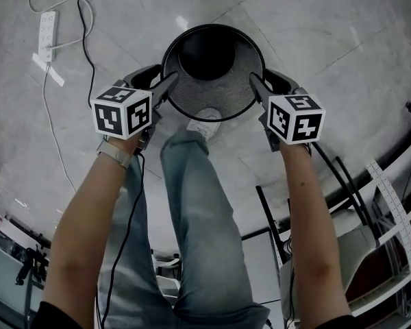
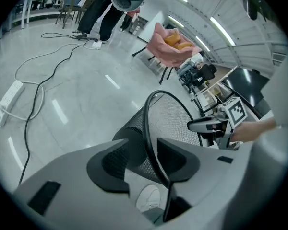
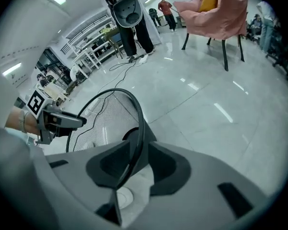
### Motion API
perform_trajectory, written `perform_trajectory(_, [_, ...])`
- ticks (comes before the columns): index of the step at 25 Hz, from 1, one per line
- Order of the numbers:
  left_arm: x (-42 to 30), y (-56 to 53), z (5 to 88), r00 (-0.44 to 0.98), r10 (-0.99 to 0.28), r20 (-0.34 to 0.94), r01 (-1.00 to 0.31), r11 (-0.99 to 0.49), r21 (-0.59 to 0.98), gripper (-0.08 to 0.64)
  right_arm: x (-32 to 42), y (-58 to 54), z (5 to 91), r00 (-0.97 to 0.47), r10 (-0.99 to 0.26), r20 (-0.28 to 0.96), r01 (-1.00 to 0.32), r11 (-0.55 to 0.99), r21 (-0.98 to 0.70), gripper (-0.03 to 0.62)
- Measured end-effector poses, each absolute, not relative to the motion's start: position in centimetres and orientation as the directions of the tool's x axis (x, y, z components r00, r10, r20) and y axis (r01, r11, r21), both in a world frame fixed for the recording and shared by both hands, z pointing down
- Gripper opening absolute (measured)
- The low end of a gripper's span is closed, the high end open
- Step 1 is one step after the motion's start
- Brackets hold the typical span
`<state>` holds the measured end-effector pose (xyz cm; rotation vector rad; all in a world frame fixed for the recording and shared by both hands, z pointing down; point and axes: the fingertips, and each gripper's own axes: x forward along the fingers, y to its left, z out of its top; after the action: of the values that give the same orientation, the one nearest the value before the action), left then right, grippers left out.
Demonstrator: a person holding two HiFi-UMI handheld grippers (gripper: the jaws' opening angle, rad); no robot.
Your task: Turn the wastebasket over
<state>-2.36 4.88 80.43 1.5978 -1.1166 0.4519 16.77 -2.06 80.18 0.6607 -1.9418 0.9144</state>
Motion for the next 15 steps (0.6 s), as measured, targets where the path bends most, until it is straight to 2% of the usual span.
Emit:
perform_trajectory(3, [-1.9, 4.3, 80.5, 0.497, -0.436, 0.751, -0.838, -0.018, 0.545, 0.116, 16.5, -2.2, 80.4, -0.496, -0.112, 0.861, -0.731, 0.588, -0.345, 0.071])
perform_trajectory(9, [-2.1, 3.9, 80.4, 0.462, -0.406, 0.789, -0.872, -0.047, 0.487, 0.089, 16.4, -2.5, 80.0, -0.479, -0.127, 0.869, -0.762, 0.551, -0.340, 0.055])
perform_trajectory(15, [-2.8, 0.0, 78.0, 0.455, -0.457, 0.764, -0.886, -0.141, 0.443, 0.083, 16.0, -5.6, 76.8, -0.475, -0.282, 0.834, -0.803, 0.527, -0.279, 0.052])
